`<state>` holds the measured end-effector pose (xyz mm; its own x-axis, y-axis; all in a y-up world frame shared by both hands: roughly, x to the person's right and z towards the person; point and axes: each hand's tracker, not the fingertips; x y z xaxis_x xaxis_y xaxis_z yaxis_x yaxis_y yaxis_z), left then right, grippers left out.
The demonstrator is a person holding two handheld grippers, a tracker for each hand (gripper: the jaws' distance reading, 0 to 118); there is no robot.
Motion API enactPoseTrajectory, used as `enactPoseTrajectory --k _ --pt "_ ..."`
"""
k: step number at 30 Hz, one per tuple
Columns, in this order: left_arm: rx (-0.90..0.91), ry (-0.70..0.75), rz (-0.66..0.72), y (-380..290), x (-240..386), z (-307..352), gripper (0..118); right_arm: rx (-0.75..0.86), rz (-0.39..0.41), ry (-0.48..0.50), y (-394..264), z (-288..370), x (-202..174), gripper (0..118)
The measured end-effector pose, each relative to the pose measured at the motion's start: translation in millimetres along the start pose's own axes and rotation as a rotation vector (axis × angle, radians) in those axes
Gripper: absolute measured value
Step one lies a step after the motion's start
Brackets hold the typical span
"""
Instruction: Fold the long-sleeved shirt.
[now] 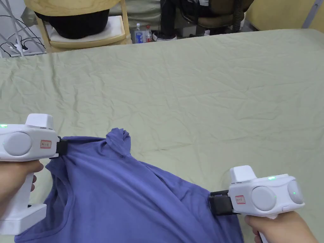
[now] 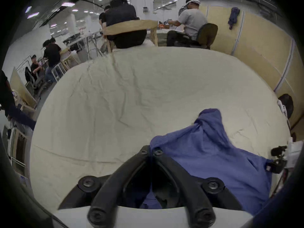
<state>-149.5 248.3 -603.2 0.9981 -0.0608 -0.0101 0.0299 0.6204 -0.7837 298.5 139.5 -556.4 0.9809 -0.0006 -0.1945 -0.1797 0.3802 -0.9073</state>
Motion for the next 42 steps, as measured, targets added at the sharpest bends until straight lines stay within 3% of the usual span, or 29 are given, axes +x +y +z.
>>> enactPoseTrajectory --k 1,2,3,4,5,6,9,11,23,33,38,42 --pt "0.010 0.003 -0.006 0 -2 10 0 0.045 0.048 -0.019 -1 9 -7 99" --pt "0.019 0.005 -0.009 -1 -4 19 0 0.051 0.074 -0.031 -2 16 -11 87" --pt "0.036 0.006 -0.004 -1 -7 31 0 0.077 0.099 -0.026 -5 26 -15 61" --pt "0.048 0.006 0.005 -3 -11 42 0 0.102 0.104 -0.001 -10 35 -16 15" --pt "0.055 0.000 0.020 -4 -14 52 0 0.099 0.091 0.017 -14 45 -19 8" --pt "0.063 -0.012 0.042 -6 -18 67 0 0.121 0.101 -0.024 -22 56 -20 8" --pt "0.092 -0.028 0.076 -18 -26 110 0 0.162 0.069 0.022 -36 91 -18 8" --pt "0.117 -0.035 0.086 -26 -28 140 0 0.242 0.109 -0.002 -48 122 -21 8" --pt "0.446 -0.040 0.217 -79 -43 351 0 0.819 -0.024 0.039 -90 372 2 8" --pt "0.768 0.012 0.279 -1 -60 477 0 1.114 0.089 -0.010 12 514 -21 8" --pt "0.861 -0.009 0.303 77 -83 512 0 1.148 0.077 0.011 89 570 -23 8" --pt "0.895 0.025 0.271 149 -99 535 0 1.127 0.097 -0.049 160 602 -28 8"
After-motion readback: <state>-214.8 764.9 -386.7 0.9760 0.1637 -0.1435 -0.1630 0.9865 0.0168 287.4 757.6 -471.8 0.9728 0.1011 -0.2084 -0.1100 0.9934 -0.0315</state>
